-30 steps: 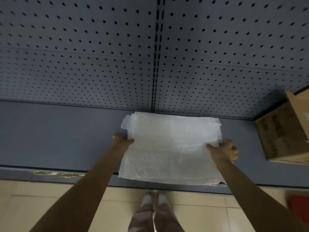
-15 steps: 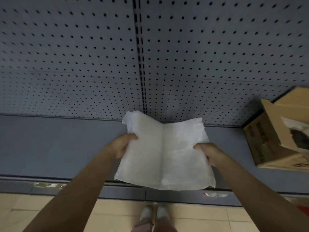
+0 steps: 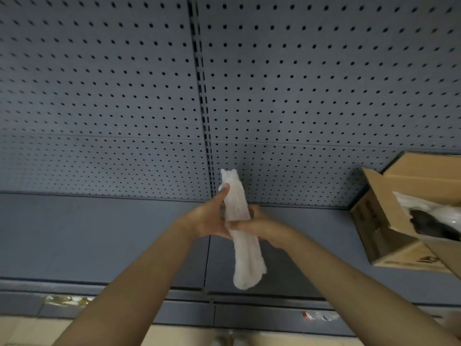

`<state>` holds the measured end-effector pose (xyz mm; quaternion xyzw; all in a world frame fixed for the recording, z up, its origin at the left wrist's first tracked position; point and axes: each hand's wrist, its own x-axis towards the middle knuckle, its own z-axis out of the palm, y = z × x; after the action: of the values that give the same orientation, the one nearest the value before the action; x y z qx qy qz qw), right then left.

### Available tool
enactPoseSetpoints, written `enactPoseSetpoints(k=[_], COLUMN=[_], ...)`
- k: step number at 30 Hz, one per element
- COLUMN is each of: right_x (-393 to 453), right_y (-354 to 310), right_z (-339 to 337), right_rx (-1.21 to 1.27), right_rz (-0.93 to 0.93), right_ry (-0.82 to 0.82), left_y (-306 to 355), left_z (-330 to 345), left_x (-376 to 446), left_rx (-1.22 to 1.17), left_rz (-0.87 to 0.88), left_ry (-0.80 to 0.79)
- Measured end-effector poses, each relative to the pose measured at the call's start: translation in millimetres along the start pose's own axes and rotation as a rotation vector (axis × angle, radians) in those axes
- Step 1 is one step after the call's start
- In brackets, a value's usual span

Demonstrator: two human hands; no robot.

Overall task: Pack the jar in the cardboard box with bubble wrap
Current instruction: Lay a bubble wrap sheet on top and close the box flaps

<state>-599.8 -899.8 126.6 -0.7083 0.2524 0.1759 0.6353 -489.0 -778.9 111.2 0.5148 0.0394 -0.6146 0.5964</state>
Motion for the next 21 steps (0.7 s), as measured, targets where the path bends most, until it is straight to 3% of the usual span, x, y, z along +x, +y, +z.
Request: enactPoseSetpoints(k=[4, 7, 9, 12, 15, 18, 21], right_x=[2.1, 0.2, -5.0, -12.6, -10.0, -10.3, -15.2], right_y=[7.7, 13.9, 19.8, 30.1, 45.5, 61.8, 71.7], right_z=[8.8, 2.7, -5.0, -13.1, -14.8, -14.6, -19.8], right_rx=[-0.113, -0.274, -0.481, -0.914, -1.099, -1.076, -0.786], right_rz=[-0.064, -0.177, -0.310, -0.555, -0.670, -0.528, -0.362], right_ry=[0.186, 0.241, 0.232, 0.141, -0.003, -0.037, 0.094], left_y=[-4.5, -6.6, -7.0, -15.0, -30.8, -45.7, -54.0], left_z=[-8.9, -33.9, -49.7, -60.6, -60.2, -60.4, -64.5], left_x=[-10.0, -15.4, -21.7, -30.5, -32.4, -35.4, -41.4], left_rx=[0.028, -0.167, -0.244, -0.143, 0.009, 0.080, 0.066], left_rz=[0.040, 0.046, 0.042, 0.037, 0.007, 0.013, 0.057], left_ry=[-0.004, 0.002, 0.013, 0.113, 0.213, 0.299, 0.312])
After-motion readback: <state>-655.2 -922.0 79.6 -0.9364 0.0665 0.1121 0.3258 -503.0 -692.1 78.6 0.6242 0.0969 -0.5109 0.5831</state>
